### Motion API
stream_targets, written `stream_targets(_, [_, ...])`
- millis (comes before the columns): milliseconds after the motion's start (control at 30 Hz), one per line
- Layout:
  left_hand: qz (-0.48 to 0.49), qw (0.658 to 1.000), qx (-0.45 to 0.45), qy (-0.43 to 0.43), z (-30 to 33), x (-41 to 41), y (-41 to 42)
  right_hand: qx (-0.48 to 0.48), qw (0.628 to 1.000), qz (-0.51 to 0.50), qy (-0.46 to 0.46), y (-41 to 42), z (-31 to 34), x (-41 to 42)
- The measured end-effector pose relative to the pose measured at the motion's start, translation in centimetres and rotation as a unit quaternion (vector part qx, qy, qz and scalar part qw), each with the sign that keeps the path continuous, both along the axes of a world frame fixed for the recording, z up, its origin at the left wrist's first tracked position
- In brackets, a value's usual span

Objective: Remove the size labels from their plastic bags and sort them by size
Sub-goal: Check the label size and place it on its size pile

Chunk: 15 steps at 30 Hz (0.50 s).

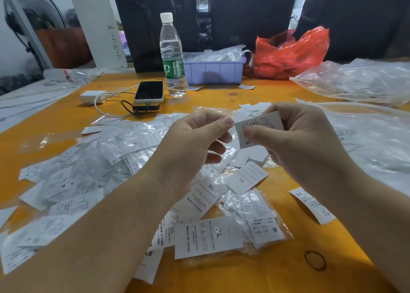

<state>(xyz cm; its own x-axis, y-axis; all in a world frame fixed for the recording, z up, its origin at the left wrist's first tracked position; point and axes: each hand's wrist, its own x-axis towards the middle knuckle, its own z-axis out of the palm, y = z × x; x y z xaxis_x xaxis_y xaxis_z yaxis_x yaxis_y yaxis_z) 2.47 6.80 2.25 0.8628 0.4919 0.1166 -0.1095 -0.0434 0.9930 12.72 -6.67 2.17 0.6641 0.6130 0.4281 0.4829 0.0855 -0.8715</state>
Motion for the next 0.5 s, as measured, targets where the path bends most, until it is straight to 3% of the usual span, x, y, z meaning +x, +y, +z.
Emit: stream_targets(500, [-0.05, 0.998, 0.004, 0.028, 0.12, -0.29, 0.08, 0.015, 0.981, 0.105, 0.165, 0.29, -0.01, -0.09])
